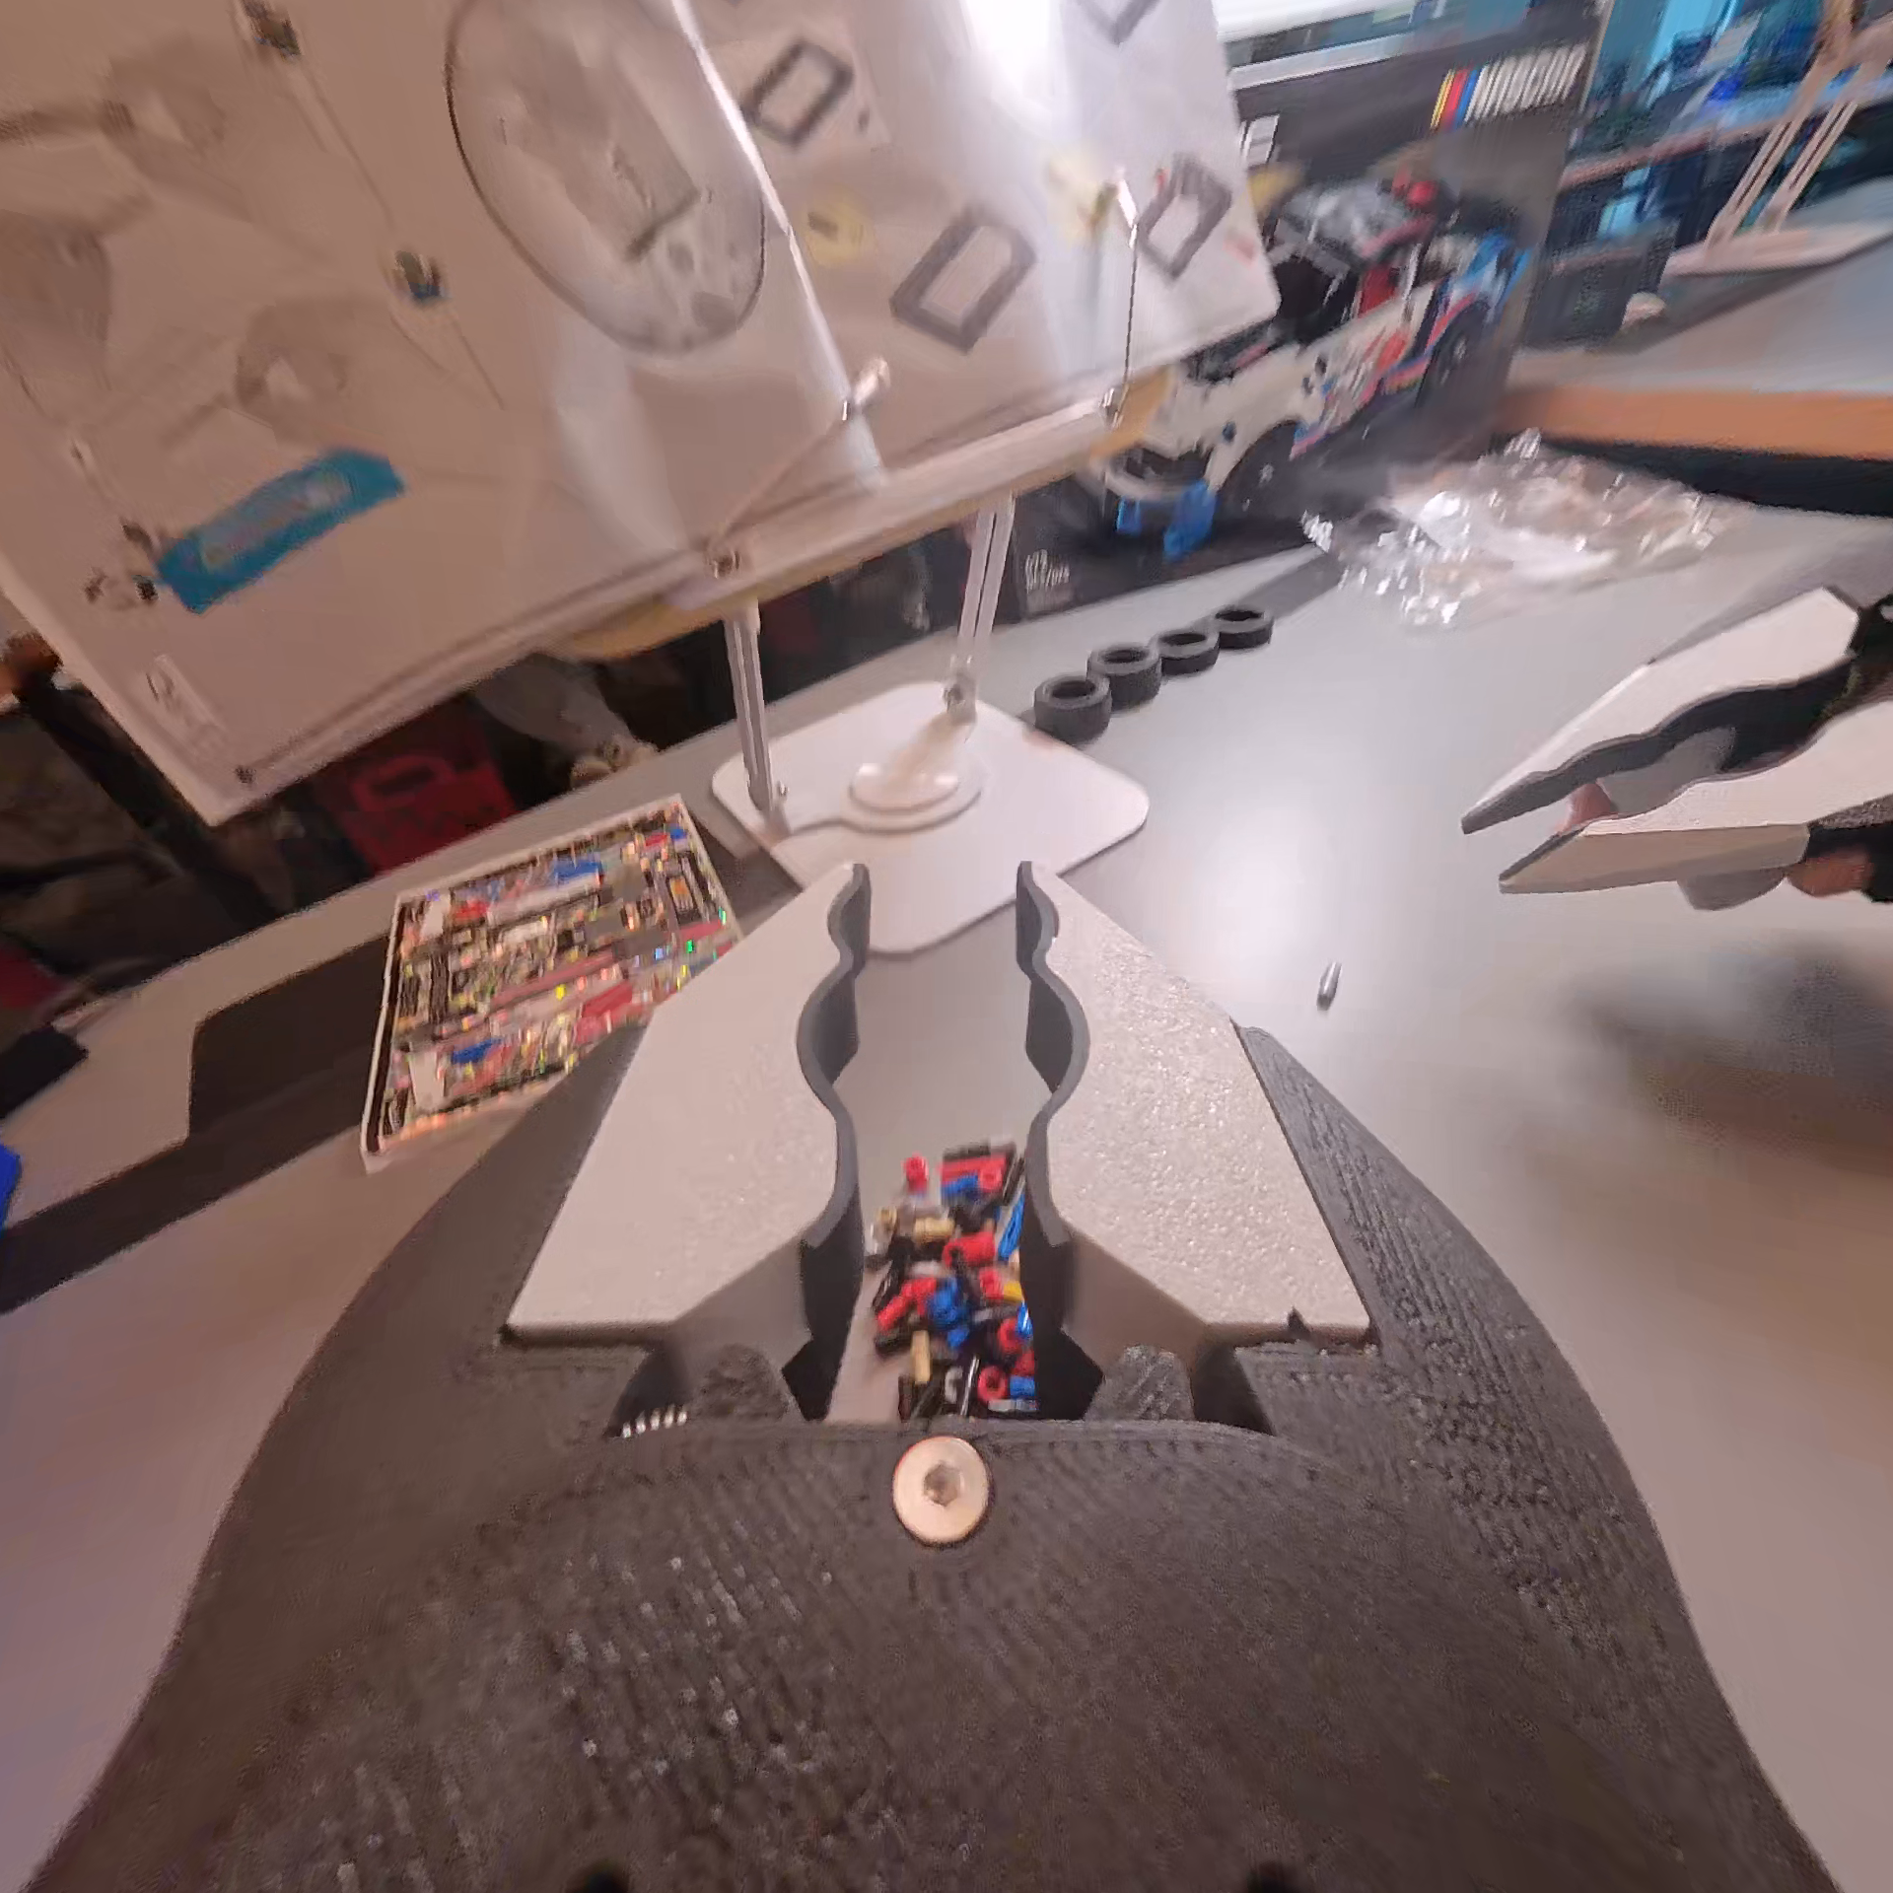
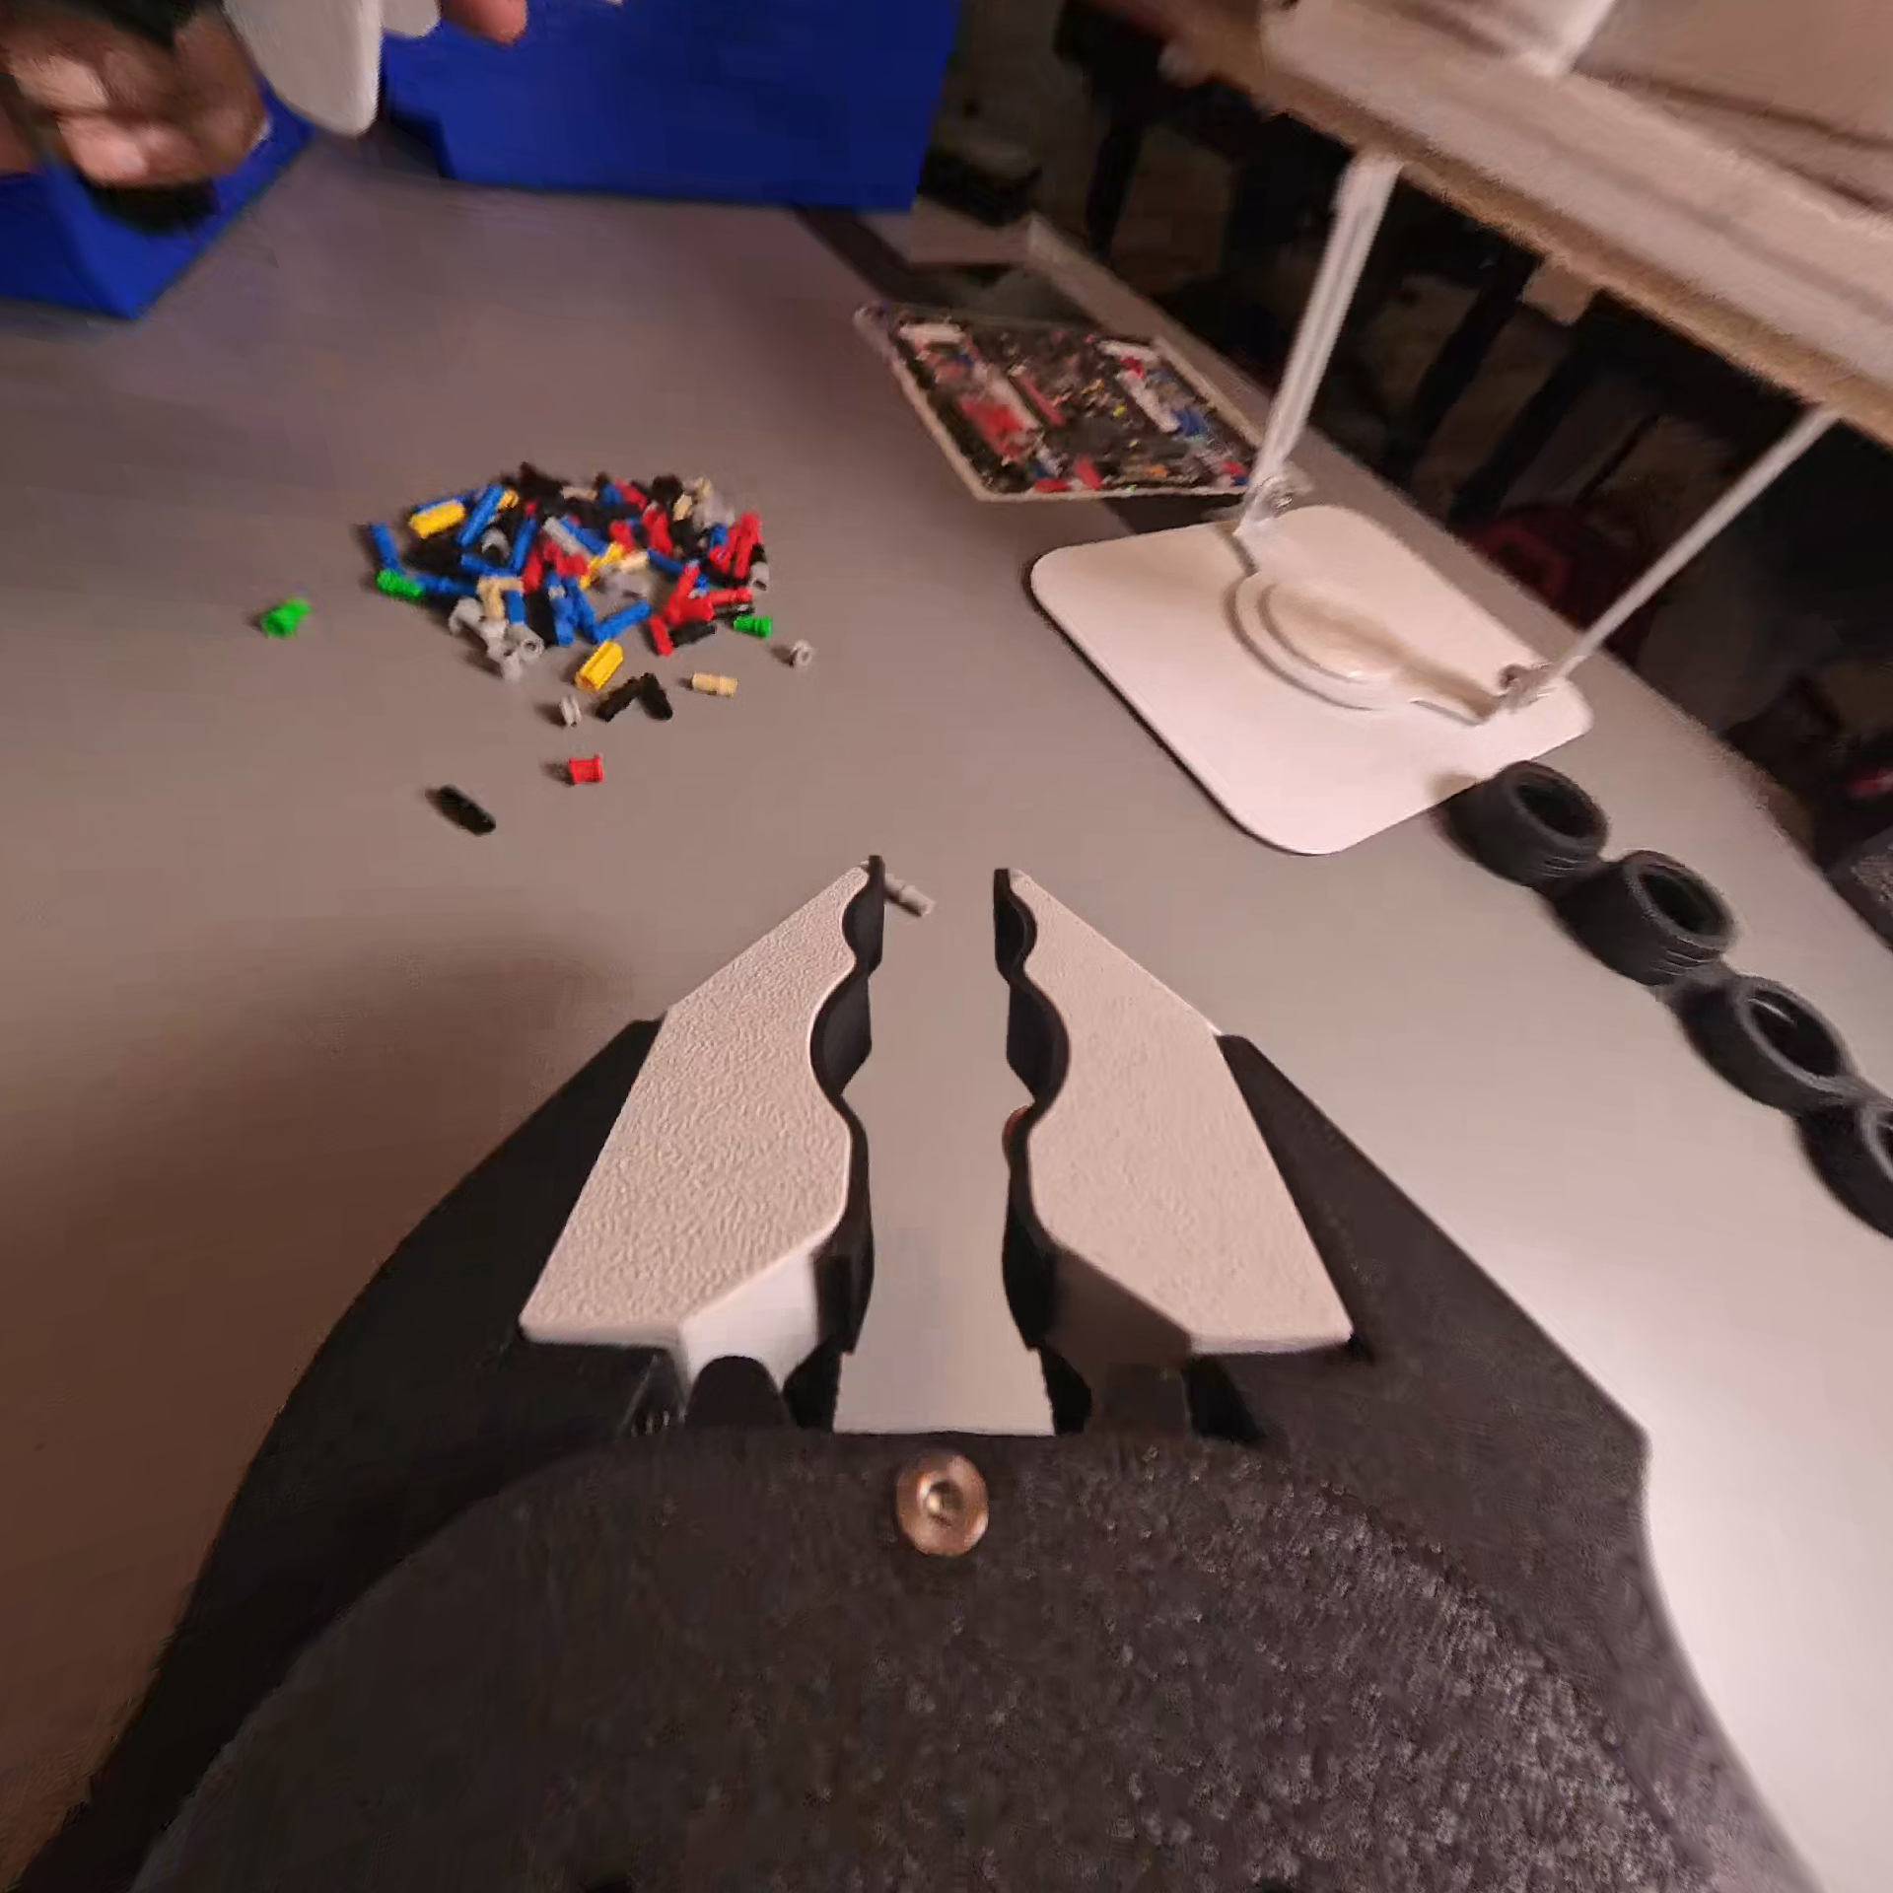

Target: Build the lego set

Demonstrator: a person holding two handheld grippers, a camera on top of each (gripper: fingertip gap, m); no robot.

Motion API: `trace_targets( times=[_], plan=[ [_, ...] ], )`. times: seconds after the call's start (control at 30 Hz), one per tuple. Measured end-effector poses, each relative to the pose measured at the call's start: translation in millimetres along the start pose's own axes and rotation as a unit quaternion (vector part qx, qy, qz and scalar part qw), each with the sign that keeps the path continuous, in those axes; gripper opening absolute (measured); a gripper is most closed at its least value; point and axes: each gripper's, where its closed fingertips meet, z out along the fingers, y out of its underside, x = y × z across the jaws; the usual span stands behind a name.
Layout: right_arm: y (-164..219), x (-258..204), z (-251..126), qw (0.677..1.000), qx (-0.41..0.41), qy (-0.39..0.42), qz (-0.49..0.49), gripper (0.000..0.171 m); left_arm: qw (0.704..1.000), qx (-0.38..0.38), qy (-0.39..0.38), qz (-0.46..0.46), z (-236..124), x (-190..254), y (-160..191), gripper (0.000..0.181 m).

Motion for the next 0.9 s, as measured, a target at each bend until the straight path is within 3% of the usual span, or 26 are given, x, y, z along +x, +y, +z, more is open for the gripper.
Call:
trace_targets(
  times=[0.13, 0.4, 0.47, 0.57, 0.67, 0.8, 0.9],
  plan=[
    [27.2, -19.4, 28.7, 0.984, -0.130, -0.119, 0.010, 0.047, 0.998, -0.055, 0.022, -0.016, 0.4, -5.0, 35.3, 0.016],
    [30.7, -16.5, 58.0, 0.972, -0.177, -0.156, 0.018, 0.036, 0.996, -0.040, 0.037, -0.064, 10.7, -6.0, 57.6, 0.021],
    [19.6, -9.4, 57.9, 0.980, -0.140, -0.136, 0.027, 0.039, 0.997, -0.027, 0.031, -0.068, 13.7, -6.2, 54.8, 0.024],
    [-17.8, 16.2, 51.9, 0.995, -0.013, -0.071, 0.070, 0.046, 0.998, -0.003, 0.012, -0.062, 16.5, -7.4, 46.8, 0.029],
    [-52.0, 44.8, 33.4, 0.982, 0.129, 0.001, 0.135, 0.044, 0.999, 0.017, -0.005, -0.046, 19.4, -5.2, 38.4, 0.029],
    [-61.2, 61.2, 19.0, 0.964, 0.207, 0.049, 0.161, 0.000, 0.998, 0.048, -0.026, -0.032, 30.2, -3.7, 20.8, 0.028],
    [-56.9, 61.2, 23.9, 0.969, 0.202, 0.064, 0.129, 0.000, 0.997, 0.064, -0.041, -0.024, 43.3, -7.1, 8.2, 0.028]
  ],
)
